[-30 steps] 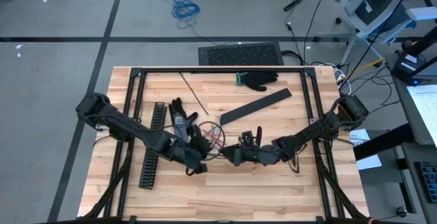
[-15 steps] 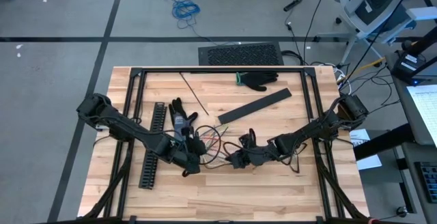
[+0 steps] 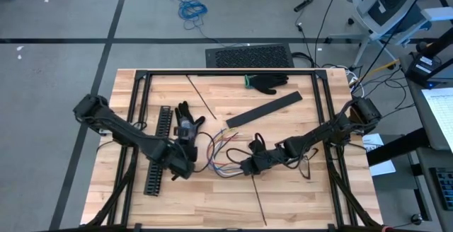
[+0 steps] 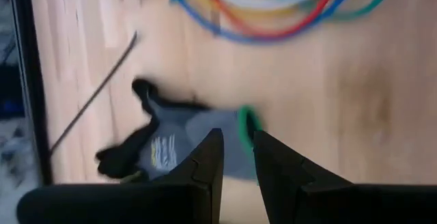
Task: Ziptie cables
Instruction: Wrap the cable wires with the black zip tie
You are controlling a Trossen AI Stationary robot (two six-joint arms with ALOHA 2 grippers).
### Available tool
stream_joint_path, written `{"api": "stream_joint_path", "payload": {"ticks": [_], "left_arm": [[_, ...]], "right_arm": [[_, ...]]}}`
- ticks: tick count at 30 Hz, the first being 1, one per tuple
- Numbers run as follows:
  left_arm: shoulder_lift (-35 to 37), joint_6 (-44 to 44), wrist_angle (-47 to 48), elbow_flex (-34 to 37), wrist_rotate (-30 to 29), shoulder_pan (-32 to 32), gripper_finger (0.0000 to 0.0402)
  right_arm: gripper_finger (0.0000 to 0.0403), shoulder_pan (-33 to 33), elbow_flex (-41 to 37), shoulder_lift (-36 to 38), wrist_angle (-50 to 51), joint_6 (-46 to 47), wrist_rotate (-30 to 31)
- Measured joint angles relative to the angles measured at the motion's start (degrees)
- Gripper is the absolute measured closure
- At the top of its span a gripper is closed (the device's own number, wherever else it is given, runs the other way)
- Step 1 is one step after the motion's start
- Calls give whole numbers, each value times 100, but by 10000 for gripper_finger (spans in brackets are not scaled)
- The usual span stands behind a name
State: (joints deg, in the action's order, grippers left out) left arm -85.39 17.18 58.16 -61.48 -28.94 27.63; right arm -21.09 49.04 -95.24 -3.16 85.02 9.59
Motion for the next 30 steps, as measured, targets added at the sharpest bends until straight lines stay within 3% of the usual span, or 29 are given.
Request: {"api": "stream_joint_path", "payload": {"ticks": [9,14,25,30], "left_arm": [[1599,-104,-3253,1486,198,-64,322],[1688,-22,-4678,2108,526,-218,322],[1029,412,-5309,2130,1096,-285,322],[992,496,-5529,2128,1112,-287,322]], "right_arm": [[402,342,0,0,7,-164,-207],[402,676,0,-37,2,-384,-211],[402,1072,-2,-601,5,-229,-414],[380,1072,-7,-758,-31,-74,-341]]}}
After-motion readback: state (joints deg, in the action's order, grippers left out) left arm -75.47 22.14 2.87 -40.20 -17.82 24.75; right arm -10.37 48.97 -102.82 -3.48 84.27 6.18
